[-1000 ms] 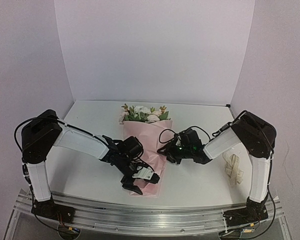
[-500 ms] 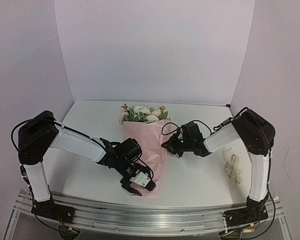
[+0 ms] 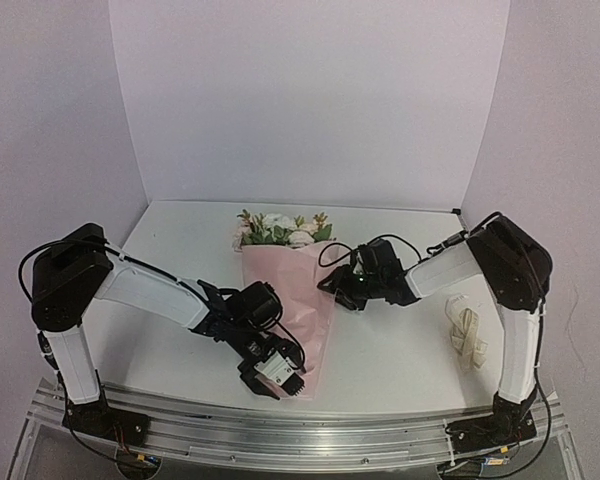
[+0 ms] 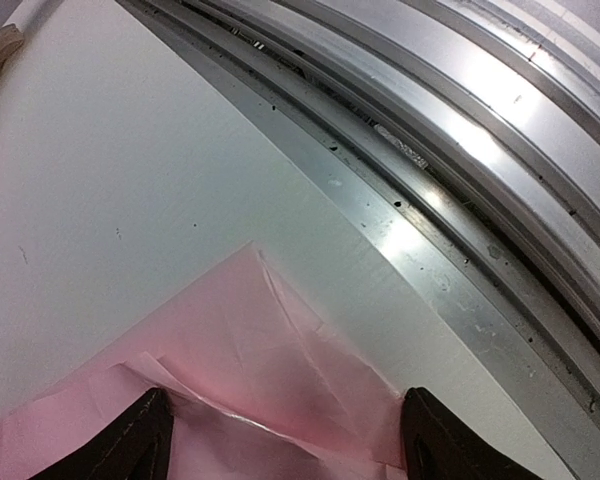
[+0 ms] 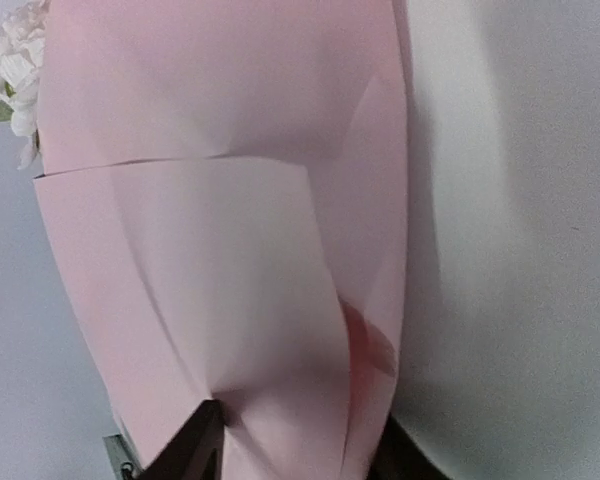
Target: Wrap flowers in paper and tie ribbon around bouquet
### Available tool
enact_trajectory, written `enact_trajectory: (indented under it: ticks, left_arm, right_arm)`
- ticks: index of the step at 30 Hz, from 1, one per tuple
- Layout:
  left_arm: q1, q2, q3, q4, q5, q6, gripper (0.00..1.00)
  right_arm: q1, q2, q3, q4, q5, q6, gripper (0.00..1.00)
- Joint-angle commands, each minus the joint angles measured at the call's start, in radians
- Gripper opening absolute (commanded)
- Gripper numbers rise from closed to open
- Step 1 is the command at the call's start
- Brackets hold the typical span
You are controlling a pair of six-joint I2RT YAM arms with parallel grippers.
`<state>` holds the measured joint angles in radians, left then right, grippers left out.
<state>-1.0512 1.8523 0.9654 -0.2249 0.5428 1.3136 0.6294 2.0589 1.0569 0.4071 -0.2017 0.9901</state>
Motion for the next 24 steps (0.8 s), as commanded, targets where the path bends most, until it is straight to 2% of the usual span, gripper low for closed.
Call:
enact_trajectory:
  ticks: [1, 6, 8, 10, 11, 15, 19, 24]
  left_arm:
    - [-0.025, 0.069, -0.08, -0.172, -0.064, 0.047, 0.79]
    - [-0.025, 0.068, -0.075, -0.168, -0.073, 0.047, 0.79]
    - [-0.026, 0.069, -0.075, -0.167, -0.075, 0.048, 0.79]
    - [-0.025, 0.07, -0.075, -0.165, -0.074, 0.048, 0.8]
    - [-0.026, 0.069, -0.074, -0.165, -0.074, 0.051, 0.79]
    - [-0.025, 0.067, -0.077, -0.158, -0.07, 0.058, 0.79]
    - [-0.025, 0.066, -0.08, -0.152, -0.068, 0.062, 0.8]
    - [-0.025, 0.063, -0.088, -0.142, -0.069, 0.064, 0.8]
  right_arm:
    - [-0.031, -0.212, 0.056, -0.451, 0.135, -0.176, 0.53]
    - [-0.088, -0.354, 0.15, -1.077, 0.32, -0.328, 0.6]
    - [-0.148, -0.394, 0.133, -1.22, 0.346, -0.329, 0.63]
    - [-0.232, -0.433, 0.109, -1.308, 0.374, -0.323, 0.77]
    - [-0.27, -0.447, 0.1, -1.328, 0.39, -0.324, 0.89]
    - [-0.438, -0.421, 0.113, -1.334, 0.402, -0.368, 0.92]
    - [-0.523, -0.306, 0.169, -1.274, 0.341, -0.459, 0.9]
    - [-0.55, -0.189, 0.222, -1.222, 0.29, -0.525, 0.79]
